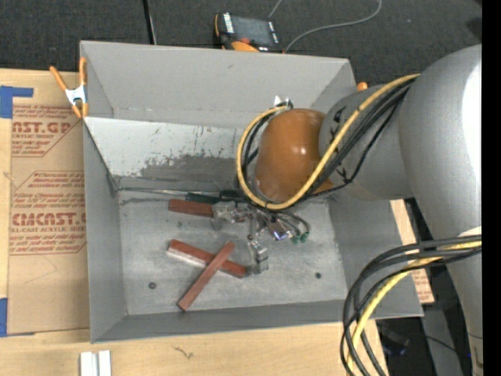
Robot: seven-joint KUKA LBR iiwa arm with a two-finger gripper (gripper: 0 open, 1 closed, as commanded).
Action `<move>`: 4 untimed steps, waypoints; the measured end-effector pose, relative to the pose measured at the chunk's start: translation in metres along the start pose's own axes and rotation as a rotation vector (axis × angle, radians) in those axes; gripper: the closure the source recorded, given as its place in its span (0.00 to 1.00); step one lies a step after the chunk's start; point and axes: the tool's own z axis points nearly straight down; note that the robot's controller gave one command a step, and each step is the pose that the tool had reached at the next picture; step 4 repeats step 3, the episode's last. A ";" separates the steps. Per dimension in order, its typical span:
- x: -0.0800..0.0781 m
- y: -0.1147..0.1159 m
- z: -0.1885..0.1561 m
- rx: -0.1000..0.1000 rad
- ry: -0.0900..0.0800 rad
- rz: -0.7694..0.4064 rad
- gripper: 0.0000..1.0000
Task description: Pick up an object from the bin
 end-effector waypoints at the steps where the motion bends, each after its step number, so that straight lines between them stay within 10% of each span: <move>1: 0.014 0.066 0.001 -0.006 0.003 -0.010 0.00; 2: 0.013 0.061 -0.001 -0.001 0.000 -0.004 1.00; 3: 0.022 0.061 -0.132 0.002 -0.007 -0.078 1.00; 4: 0.022 0.061 -0.132 0.002 -0.007 -0.078 1.00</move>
Offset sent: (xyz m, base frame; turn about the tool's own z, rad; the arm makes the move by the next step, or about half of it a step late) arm -0.0388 0.0482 0.0001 -0.0033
